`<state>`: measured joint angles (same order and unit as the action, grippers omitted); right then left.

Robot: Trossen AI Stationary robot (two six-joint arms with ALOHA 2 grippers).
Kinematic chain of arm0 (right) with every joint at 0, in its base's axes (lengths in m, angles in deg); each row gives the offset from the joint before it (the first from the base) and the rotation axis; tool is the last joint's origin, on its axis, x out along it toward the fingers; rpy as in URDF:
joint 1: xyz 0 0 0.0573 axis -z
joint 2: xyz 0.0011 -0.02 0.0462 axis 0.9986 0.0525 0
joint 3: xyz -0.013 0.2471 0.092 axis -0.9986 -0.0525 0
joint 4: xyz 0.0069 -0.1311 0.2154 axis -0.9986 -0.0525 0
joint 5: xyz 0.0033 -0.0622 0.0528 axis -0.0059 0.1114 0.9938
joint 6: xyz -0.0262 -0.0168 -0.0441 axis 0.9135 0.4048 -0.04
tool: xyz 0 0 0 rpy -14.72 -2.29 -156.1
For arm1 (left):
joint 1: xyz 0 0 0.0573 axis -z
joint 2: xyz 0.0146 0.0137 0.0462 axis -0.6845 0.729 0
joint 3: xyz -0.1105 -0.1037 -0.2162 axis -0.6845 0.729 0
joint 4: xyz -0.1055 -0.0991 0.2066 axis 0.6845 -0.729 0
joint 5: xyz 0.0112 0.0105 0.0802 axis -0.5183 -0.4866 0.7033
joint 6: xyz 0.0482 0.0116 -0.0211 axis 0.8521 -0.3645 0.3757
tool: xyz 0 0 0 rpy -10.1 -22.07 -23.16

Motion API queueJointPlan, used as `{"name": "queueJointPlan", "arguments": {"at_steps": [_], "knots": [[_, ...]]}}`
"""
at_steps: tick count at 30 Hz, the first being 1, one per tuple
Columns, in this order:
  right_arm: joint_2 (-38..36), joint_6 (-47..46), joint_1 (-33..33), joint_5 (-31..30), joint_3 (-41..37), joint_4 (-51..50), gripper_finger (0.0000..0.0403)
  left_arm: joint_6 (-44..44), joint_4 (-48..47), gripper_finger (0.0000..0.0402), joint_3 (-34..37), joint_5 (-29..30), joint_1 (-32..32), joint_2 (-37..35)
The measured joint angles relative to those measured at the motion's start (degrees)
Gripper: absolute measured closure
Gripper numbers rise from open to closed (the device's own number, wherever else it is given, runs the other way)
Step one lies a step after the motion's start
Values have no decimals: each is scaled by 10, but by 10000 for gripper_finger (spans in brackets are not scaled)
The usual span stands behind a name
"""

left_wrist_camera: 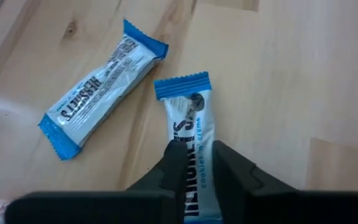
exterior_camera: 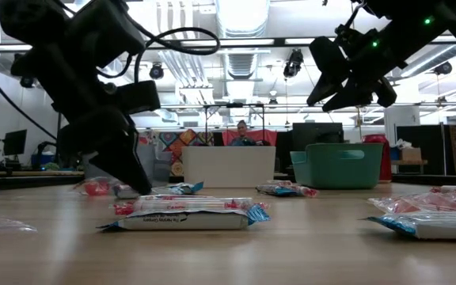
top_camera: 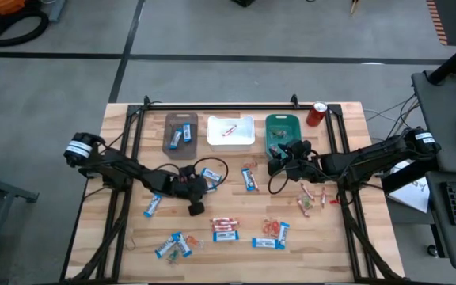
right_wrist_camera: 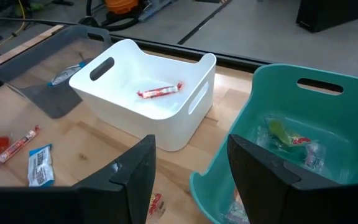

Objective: Sort candy
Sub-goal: Put the white chocolate into the gray bin

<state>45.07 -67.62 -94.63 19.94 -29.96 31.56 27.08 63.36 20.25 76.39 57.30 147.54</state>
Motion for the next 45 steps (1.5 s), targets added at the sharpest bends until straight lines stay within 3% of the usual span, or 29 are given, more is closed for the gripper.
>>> {"name": "queueJointPlan", "arguments": {"at_steps": [10, 25, 31, 39, 45], "knots": [[0, 0, 0, 0, 0, 0, 213, 39, -54, 400, 4, -29, 0, -79], [0, 2, 0, 11, 0, 0, 213, 87, -53, 401, 3, -72, 1, -110], [0, 19, -6, 15, -2, 0, 213, 146, 62, 401, 37, -81, 13, -111], [0, 26, -24, 10, -3, 0, 213, 157, 256, 401, 153, -81, 13, -132], [0, 26, -24, 10, -4, 3, 213, 130, 243, 401, 187, -79, 13, -170]]}}
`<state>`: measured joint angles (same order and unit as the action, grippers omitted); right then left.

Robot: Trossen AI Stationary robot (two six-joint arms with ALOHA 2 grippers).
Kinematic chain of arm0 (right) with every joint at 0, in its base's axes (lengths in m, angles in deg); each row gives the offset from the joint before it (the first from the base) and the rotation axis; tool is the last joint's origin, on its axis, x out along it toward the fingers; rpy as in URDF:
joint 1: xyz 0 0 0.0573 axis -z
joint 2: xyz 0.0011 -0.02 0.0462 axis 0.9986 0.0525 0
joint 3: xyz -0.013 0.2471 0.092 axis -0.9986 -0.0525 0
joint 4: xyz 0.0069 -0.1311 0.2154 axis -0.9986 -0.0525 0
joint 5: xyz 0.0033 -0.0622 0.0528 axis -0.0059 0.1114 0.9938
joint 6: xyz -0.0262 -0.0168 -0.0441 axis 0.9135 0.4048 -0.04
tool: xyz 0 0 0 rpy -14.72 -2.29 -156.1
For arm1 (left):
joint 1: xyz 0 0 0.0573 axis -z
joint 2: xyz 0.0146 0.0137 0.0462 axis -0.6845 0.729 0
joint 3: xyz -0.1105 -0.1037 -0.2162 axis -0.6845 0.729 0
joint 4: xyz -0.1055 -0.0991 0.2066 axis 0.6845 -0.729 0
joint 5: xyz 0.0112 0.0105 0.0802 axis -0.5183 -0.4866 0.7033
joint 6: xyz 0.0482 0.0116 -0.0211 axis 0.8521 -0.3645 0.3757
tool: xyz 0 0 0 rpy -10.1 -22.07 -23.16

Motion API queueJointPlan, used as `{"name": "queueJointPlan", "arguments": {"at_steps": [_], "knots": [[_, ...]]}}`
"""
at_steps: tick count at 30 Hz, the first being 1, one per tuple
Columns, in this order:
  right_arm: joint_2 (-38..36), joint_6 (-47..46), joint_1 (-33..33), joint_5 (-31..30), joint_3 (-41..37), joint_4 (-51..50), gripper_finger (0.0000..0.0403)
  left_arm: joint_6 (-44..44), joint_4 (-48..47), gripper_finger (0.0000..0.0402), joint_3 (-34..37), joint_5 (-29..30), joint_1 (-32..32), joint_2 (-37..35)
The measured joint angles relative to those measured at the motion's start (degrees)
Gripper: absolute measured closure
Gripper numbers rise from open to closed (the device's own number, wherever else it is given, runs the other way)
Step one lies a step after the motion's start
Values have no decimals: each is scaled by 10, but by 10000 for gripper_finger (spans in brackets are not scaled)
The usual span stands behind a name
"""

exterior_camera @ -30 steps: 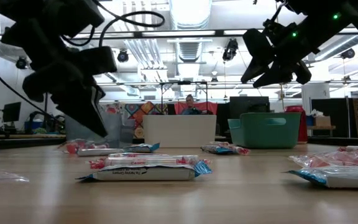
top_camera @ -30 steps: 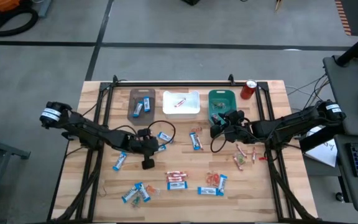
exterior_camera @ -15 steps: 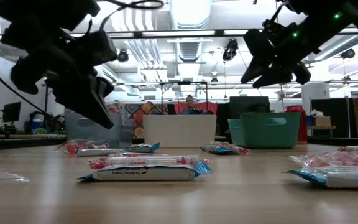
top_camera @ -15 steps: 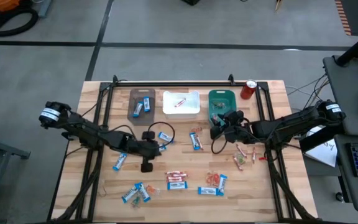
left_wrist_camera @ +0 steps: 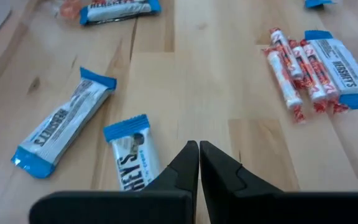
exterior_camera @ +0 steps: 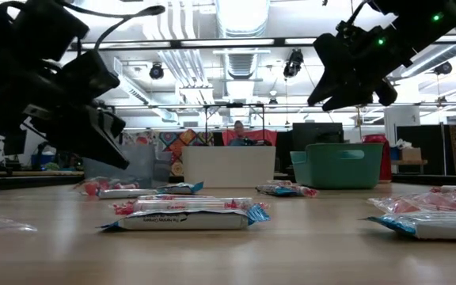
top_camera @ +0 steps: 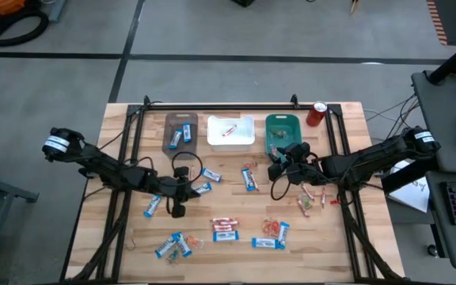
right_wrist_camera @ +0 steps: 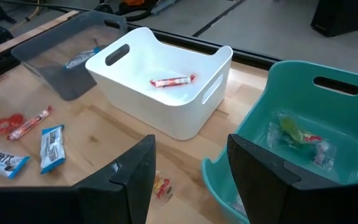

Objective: Sort candy
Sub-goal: Put the white chocolate into the gray bin

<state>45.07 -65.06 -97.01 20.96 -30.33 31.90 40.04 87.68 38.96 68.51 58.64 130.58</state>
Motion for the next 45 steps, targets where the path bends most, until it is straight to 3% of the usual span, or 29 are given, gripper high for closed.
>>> {"name": "queueJointPlan", "arguments": {"at_steps": [6, 12, 19, 24, 29, 34, 45], "knots": [[0, -1, 0, 0, 0, 1, 213, -2, -57, 389, 1, 0, 0, -39], [0, -2, 0, 0, 0, 4, 213, 3, -117, 309, 1, 0, 0, -57], [0, 3, 0, -1, -1, 16, 213, 8, -75, 195, 2, 38, 0, -8], [0, 4, 0, -1, -3, 16, 213, 14, -6, 164, 2, 45, -1, 52], [0, 4, 0, 0, -4, 16, 213, 1, 22, 173, 1, 79, 0, 97], [0, 4, 0, 0, -5, 16, 213, -14, 37, 207, 0, 81, 0, 124], [0, -1, 0, 5, -5, 16, 213, -19, 36, 356, 0, 94, -1, 127]]}}
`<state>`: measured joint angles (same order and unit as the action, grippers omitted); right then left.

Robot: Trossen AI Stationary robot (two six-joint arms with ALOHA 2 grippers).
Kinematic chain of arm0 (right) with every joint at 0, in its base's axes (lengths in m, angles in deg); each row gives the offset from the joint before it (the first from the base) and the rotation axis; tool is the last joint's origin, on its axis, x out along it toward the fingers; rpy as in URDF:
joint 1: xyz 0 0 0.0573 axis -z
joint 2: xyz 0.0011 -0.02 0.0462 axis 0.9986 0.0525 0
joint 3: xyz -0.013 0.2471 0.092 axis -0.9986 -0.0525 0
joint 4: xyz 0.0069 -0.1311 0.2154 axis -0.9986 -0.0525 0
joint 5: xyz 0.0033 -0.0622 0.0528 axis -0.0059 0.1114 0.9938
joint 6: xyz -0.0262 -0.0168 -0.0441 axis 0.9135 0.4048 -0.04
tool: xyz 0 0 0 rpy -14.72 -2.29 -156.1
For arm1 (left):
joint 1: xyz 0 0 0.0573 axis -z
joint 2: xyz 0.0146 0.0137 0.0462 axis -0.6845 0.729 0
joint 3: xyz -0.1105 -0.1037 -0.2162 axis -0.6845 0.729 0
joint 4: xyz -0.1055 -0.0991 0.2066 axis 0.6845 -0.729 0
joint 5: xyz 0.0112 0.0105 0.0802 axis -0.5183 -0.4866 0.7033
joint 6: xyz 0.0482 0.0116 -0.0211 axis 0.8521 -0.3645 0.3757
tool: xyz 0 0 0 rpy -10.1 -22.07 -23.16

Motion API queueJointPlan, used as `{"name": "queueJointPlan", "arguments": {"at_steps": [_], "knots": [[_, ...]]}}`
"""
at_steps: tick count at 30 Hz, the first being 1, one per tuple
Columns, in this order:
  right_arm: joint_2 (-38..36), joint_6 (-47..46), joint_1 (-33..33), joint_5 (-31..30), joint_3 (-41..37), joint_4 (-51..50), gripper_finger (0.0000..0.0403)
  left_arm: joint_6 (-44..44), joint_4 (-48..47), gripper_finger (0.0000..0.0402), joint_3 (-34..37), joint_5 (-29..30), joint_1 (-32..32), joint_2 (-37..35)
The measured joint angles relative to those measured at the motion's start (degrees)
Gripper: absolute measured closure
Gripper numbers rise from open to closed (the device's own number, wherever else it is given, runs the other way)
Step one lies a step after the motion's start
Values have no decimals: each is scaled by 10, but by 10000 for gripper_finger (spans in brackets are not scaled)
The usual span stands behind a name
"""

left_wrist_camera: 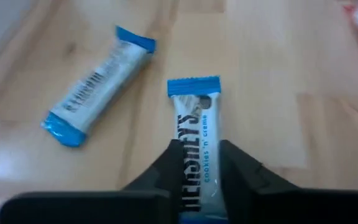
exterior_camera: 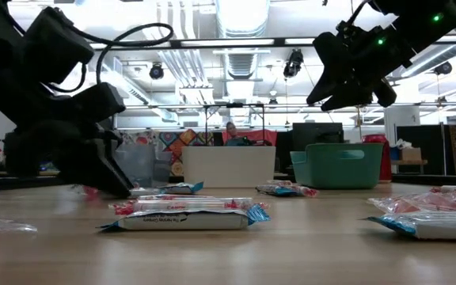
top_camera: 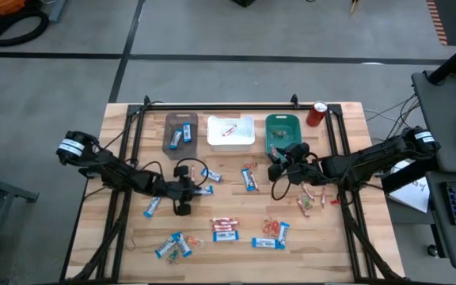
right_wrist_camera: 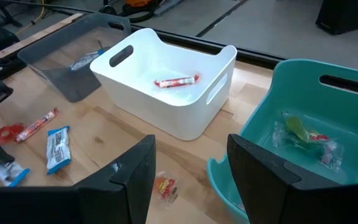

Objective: Sort candy
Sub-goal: Put the white chocolate into the gray bin

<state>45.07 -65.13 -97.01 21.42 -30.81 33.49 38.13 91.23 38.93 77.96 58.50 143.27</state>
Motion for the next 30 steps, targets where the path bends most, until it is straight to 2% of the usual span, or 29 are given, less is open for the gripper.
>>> {"name": "queueJointPlan", "arguments": {"at_steps": [6, 14, 30], "knots": [[0, 0, 0, 0, 0, 0, 213, 5, -4, 400, 2, -6, -1, -17], [0, 6, -1, 0, 0, 0, 213, 10, -34, 400, 5, -28, -1, -66], [0, 9, -2, 0, 0, -1, 213, 16, -63, 401, 4, -30, 0, -189]]}}
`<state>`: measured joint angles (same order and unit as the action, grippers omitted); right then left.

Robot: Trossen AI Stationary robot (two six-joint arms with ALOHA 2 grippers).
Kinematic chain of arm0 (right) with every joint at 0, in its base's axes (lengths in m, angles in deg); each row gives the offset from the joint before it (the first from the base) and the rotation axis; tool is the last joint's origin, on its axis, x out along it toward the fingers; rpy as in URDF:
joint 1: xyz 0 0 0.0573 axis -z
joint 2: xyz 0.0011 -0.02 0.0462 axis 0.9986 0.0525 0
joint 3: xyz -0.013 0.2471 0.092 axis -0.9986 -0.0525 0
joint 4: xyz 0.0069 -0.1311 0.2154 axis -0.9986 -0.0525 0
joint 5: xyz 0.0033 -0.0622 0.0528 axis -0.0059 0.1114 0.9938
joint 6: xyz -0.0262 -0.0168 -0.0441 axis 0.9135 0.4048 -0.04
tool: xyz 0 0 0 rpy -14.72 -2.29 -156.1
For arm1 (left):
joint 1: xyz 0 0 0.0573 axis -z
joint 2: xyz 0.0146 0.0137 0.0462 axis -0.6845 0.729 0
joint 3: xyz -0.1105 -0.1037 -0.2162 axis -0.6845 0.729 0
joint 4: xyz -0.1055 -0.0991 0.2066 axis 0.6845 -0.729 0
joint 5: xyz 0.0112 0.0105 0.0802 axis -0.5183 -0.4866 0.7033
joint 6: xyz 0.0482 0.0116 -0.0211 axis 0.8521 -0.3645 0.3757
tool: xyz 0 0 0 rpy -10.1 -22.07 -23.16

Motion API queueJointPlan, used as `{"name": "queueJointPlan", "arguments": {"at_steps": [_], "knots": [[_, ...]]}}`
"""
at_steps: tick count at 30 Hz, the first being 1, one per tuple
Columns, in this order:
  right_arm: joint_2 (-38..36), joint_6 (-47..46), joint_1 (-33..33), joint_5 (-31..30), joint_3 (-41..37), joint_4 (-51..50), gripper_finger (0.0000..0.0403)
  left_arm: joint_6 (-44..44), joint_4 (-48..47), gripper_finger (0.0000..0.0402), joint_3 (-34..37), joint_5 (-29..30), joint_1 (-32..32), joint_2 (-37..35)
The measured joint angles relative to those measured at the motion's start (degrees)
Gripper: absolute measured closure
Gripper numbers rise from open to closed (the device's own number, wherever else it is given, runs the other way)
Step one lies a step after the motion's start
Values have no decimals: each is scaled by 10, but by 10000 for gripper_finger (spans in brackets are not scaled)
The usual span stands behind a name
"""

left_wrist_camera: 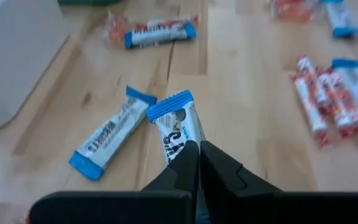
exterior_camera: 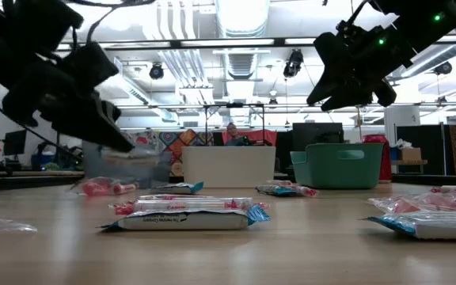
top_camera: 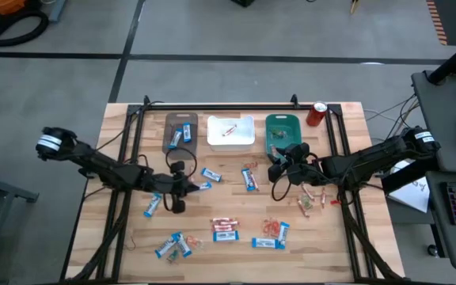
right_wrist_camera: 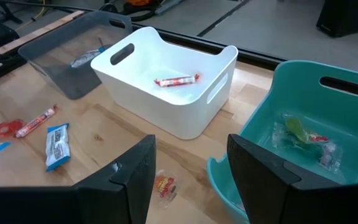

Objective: Sort candy
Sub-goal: Put the white chocolate into the gray bin, then put the transparent candy into the green bin

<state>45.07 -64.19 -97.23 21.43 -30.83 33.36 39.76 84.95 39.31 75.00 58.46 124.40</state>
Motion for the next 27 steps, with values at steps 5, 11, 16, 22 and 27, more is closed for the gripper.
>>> {"name": "queueJointPlan", "arguments": {"at_steps": [5, 11, 16, 22, 27], "knots": [[0, 0, 0, 0, 0, -1, 213, 0, -7, 401, -6, 13, -6, -66], [0, 0, 0, 0, 0, 0, 213, 1, -249, 401, -93, 128, -61, -157], [0, 0, 0, 0, 0, 0, 213, 28, -443, 401, -174, 199, -171, -170], [0, 0, 0, 0, 0, 0, 213, 97, -435, 401, -191, 115, -370, -130], [0, -4, 0, 12, 0, 0, 213, 122, -383, 401, -191, 23, -495, -79]]}}
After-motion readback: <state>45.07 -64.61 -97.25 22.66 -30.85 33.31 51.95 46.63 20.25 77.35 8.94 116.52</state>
